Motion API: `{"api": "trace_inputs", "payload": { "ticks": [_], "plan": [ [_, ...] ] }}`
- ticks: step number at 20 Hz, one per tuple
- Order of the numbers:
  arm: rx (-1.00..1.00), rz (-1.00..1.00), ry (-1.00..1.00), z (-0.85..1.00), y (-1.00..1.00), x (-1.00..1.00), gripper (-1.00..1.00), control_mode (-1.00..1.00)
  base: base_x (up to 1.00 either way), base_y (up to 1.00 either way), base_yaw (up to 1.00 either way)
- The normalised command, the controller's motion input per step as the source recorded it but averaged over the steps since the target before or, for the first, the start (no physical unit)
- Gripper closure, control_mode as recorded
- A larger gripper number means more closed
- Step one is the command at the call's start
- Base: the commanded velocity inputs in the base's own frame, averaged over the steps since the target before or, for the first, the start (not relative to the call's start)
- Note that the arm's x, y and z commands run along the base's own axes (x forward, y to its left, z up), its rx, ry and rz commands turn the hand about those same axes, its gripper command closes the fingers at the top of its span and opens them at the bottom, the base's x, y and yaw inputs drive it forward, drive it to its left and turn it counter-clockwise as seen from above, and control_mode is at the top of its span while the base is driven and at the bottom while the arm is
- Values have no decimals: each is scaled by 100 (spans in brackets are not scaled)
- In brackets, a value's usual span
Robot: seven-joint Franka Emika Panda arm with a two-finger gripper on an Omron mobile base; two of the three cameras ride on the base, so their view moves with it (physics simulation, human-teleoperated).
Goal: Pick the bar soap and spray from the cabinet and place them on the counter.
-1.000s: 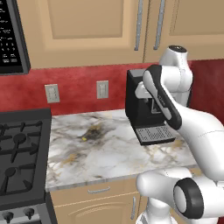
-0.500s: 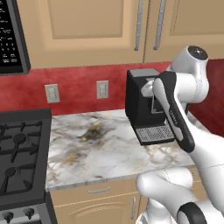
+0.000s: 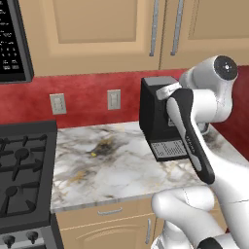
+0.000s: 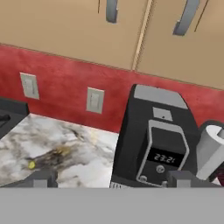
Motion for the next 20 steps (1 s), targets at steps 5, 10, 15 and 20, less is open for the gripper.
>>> {"api": "trace_inputs", "payload": {
  "ticks": [5, 10, 15, 20],
  "plan": [
    [1, 0, -28, 49, 7, 0, -100, -100, 0, 0, 0],
    [4, 0, -28, 48, 5, 3, -100, -100, 0, 0, 0],
    [7, 0, -27, 43, 8, 15, -100, -100, 0, 0, 0],
    [8, 0, -23, 30, 7, 23, -100, -100, 0, 0, 0]
  ]
}}
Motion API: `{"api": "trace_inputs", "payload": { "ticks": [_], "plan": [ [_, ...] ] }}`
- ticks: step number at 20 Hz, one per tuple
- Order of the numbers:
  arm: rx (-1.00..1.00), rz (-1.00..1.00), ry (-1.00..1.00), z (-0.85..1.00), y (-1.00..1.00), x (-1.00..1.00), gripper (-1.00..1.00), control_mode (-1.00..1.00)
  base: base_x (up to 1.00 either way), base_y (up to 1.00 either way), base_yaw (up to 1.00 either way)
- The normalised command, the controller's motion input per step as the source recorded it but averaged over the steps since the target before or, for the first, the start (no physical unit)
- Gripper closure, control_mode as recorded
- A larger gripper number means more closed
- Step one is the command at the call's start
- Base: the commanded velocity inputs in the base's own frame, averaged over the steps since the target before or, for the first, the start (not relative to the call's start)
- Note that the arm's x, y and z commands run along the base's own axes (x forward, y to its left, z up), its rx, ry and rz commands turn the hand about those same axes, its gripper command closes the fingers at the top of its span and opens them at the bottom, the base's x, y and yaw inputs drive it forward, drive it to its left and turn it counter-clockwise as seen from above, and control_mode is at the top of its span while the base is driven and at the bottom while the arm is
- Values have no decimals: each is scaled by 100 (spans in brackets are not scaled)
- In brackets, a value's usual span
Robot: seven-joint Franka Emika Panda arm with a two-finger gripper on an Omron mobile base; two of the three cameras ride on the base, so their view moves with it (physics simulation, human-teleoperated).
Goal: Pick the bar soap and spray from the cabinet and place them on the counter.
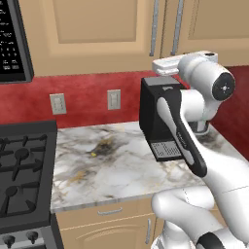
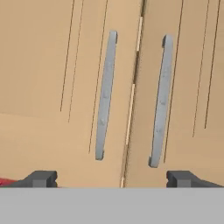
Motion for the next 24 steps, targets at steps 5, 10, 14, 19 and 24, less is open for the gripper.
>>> {"api": "trace_inputs", "payload": {
  "ticks": [5, 10, 14, 19, 24],
  "plan": [
    [8, 2, -20, 19, 4, 5, -100, -100, 0, 0, 0],
    [7, 7, -17, 7, 1, -2, -100, -100, 0, 0, 0],
    [0, 0, -7, 0, 0, 0, -100, -100, 0, 0, 0],
    [0, 0, -1, 11, 0, 31, -100, -100, 0, 0, 0],
    [0, 0, -1, 20, 1, 46, -100, -100, 0, 0, 0]
  ]
}}
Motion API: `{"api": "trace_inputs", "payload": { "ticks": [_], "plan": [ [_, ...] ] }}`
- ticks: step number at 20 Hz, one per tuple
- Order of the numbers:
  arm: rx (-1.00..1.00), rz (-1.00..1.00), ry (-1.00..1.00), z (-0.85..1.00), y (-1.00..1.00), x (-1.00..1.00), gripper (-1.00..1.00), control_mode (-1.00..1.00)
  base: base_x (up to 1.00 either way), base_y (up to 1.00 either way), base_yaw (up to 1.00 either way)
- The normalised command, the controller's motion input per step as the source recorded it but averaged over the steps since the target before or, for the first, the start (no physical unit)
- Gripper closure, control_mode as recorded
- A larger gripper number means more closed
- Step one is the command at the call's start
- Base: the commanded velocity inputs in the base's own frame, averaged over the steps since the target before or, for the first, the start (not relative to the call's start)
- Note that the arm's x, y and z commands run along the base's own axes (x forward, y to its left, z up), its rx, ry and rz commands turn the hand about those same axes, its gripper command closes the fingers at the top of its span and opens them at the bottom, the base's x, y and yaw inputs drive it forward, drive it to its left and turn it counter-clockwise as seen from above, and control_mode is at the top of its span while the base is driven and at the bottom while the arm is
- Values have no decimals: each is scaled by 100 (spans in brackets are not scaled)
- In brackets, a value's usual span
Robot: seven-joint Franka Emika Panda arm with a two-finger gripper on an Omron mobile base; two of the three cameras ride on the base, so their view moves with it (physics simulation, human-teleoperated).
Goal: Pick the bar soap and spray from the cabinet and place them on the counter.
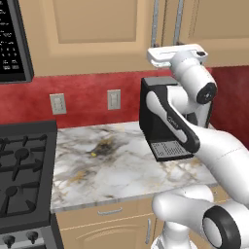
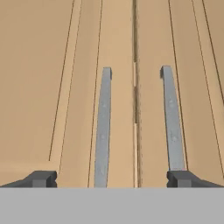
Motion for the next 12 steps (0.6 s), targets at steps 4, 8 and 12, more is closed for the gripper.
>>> {"api": "trace_inputs", "payload": {
  "ticks": [4, 8, 12],
  "plan": [
    [0, 0, -1, 17, 7, 42, -100, -100, 0, 0, 0],
    [0, 0, -3, 8, 31, 10, -100, -100, 0, 0, 0],
    [-2, 0, -3, 3, 41, 0, -100, -100, 0, 0, 0]
  ]
}}
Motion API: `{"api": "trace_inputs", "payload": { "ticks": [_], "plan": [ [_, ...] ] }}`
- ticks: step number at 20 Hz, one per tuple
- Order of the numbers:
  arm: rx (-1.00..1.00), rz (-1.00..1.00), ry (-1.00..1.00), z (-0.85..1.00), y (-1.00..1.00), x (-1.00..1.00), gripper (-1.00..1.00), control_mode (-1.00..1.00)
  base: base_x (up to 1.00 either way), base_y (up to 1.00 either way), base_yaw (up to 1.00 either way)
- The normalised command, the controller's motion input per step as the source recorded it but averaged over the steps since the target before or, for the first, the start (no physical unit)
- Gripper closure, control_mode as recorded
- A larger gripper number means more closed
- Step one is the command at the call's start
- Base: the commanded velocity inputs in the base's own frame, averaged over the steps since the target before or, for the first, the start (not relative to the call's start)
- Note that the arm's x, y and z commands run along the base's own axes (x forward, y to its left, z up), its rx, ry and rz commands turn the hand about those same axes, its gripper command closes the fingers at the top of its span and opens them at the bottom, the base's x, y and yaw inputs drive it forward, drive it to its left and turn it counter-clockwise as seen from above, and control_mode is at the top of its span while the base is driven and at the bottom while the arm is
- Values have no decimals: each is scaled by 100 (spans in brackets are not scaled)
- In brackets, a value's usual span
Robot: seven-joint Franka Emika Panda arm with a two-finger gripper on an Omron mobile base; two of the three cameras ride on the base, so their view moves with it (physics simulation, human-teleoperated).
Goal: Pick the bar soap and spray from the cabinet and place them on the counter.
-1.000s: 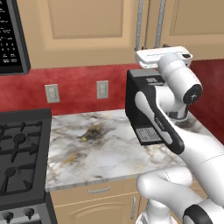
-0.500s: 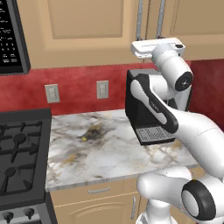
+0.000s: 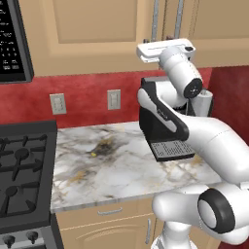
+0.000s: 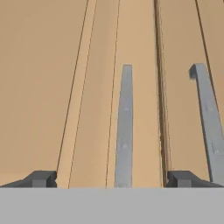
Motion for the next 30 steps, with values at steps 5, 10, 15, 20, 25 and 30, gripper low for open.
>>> {"api": "trace_inputs", "payload": {
  "ticks": [5, 10, 15, 20, 25, 30],
  "plan": [
    [-1, 0, 0, 1, 6, 2, -100, -100, 0, 0, 0],
    [1, -1, 0, 2, -5, 4, -100, -100, 0, 0, 0],
    [6, -4, 0, 12, -26, 0, -100, -100, 0, 0, 0],
    [4, -2, 0, 6, -17, 0, -100, -100, 0, 0, 0],
    [0, 0, 0, 0, 0, 0, -100, -100, 0, 0, 0],
    [0, 0, 6, -1, 0, 8, -100, -100, 0, 0, 0]
  ]
}}
